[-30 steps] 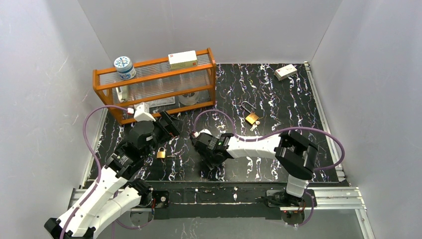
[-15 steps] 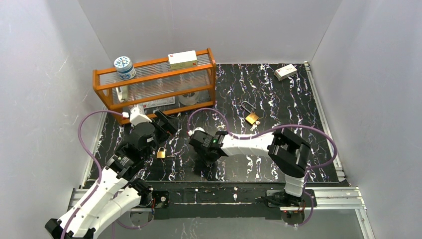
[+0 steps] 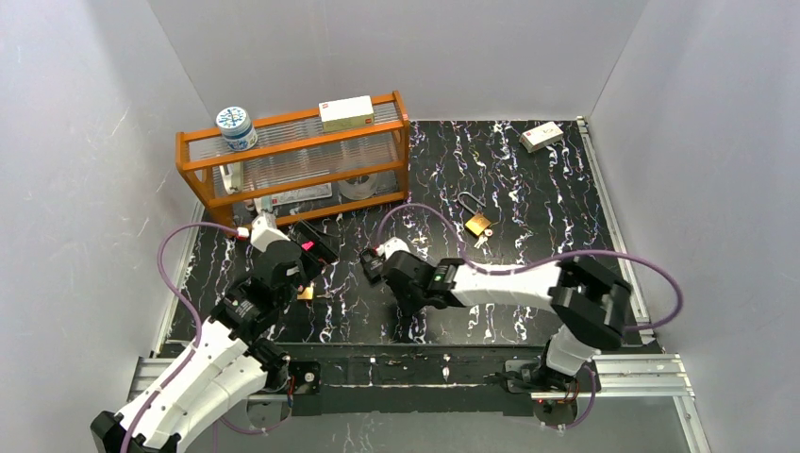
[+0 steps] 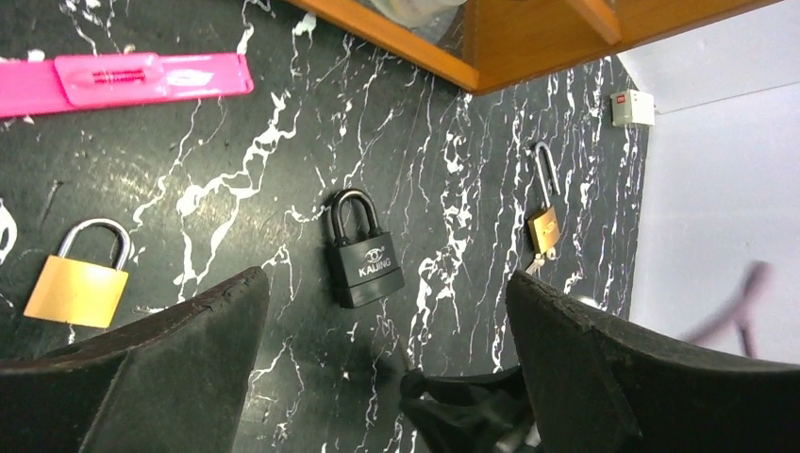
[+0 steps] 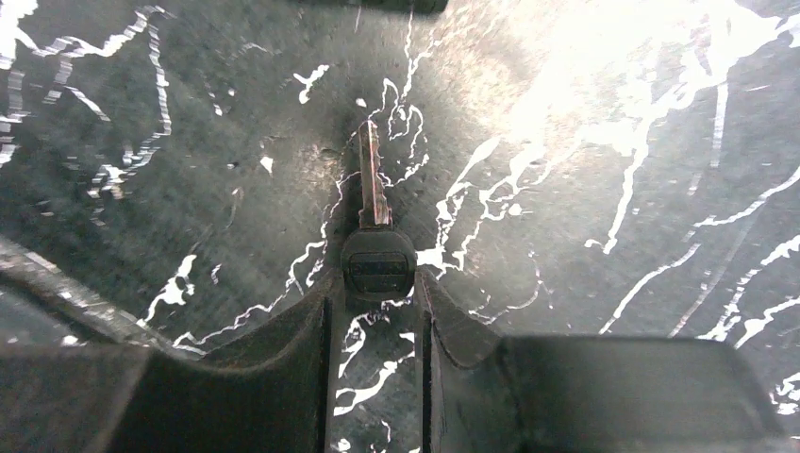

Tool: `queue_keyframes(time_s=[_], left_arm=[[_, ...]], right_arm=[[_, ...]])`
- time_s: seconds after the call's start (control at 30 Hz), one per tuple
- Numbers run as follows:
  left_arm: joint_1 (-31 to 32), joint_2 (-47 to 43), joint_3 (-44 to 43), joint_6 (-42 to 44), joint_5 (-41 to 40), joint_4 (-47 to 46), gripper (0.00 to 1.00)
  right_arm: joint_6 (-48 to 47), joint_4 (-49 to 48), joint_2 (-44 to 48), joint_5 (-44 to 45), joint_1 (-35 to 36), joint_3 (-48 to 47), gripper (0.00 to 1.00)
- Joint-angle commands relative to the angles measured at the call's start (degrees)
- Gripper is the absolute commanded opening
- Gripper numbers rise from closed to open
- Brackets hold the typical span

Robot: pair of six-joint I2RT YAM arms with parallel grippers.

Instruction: Unlock with the key

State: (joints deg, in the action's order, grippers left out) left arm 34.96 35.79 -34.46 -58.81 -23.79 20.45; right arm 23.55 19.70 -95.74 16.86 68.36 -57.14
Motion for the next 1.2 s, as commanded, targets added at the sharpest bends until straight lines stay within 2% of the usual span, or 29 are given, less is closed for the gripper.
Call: queue_keyframes(time_s=[0.0, 0.1, 0.23, 0.33, 0.6, 0.8, 1.17], left_arm=[[-0.33, -0.43, 2.22, -4.47, 1.34, -1.01, 0.94], [-0.33, 1.42, 3.85, -3.03, 9.14, -8.85, 0.94], [-0.33, 6.00, 6.79, -1.47, 23.38, -26.55, 0.92], [-0.33, 11.42, 6.64, -1.35, 28.90, -30.30, 0.88], [-0.33, 17.37, 7.45, -1.22, 34.95, -36.30, 0.67], [-0.33, 18.82, 7.54, -0.20, 36.58, -35.69, 0.45], [-0.33, 19.20, 8.77, -0.08, 36.64, -36.29, 0.34]], right_arm=[[-2.06, -11.81, 9.99, 2.64, -0.15, 4.16, 0.29], [-2.44, -15.03, 13.99, 3.33, -0.15, 6.33, 0.29], [-0.29, -18.43, 18.37, 4.95, -0.15, 8.46, 0.28], [2.28, -22.35, 20.53, 4.25, -0.15, 10.27, 0.28], [3.02, -21.20, 21.15, 3.31, -0.14, 9.44, 0.28], [3.26, -20.64, 20.86, 3.86, -0.15, 8.66, 0.28], [4.05, -21.90, 21.12, 4.30, -0.15, 8.69, 0.27]])
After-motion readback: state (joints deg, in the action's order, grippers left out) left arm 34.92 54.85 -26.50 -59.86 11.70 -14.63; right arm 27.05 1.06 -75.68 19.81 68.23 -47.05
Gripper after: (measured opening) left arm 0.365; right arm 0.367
